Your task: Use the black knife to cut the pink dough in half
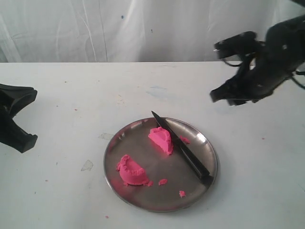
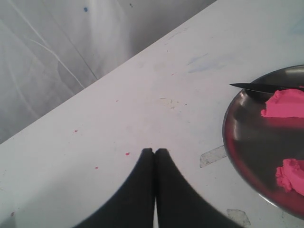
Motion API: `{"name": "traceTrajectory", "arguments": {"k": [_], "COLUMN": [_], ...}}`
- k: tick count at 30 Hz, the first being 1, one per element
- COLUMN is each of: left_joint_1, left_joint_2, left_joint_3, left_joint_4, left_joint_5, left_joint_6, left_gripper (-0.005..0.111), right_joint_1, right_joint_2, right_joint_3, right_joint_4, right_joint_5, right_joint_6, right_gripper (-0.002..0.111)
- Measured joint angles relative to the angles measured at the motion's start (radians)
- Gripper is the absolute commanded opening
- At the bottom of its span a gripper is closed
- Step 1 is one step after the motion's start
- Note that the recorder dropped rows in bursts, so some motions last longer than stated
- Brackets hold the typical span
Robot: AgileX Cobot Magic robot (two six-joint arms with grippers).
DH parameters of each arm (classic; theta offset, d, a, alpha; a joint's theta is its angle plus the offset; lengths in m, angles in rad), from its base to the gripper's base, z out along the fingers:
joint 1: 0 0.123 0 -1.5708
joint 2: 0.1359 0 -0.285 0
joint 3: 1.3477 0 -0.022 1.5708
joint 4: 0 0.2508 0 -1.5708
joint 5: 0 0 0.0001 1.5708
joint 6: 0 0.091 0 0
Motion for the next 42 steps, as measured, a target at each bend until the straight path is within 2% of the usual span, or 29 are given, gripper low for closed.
{"name": "traceTrajectory", "arguments": {"k": [2,4,7,16,19,25,31,42], "left_joint_1": [0.0,0.0,0.0,0.0,0.0,0.0,0.0,0.0], "left_joint_2": [0.0,0.0,0.0,0.0,0.0,0.0,0.0,0.0], "left_joint_3": [0.0,0.0,0.0,0.0,0.0,0.0,0.0,0.0], "left_joint_4": [0.0,0.0,0.0,0.0,0.0,0.0,0.0,0.0], "left_joint_5": [0.0,-0.002,-0.002,-0.002,-0.002,-0.004,-0.004,-0.004], "left_joint_6": [0.0,0.0,0.0,0.0,0.0,0.0,0.0,0.0], "left_gripper": [0.0,0.0,0.0,0.0,0.0,0.0,0.0,0.0], "right_joint_1": [-0.102,-0.189,-0.253,-0.26,-0.26,-0.26,-0.26,-0.26], "right_joint_2": [-0.006,-0.027,-0.098,-0.632,-0.821,-1.118,-1.302,-1.416], "right_joint_3": [0.026,0.082,0.195,0.57,0.654,0.722,0.726,0.728], "right_joint_4": [0.016,0.044,0.115,0.198,0.198,0.2,0.2,0.2], "right_joint_5": [0.0,-0.004,-0.078,-0.581,-0.668,-0.603,-0.55,-0.544], "right_joint_6": [0.055,0.086,0.106,0.091,0.061,0.042,0.042,0.038], "right_gripper": [0.0,0.0,0.0,0.0,0.0,0.0,0.0,0.0]}}
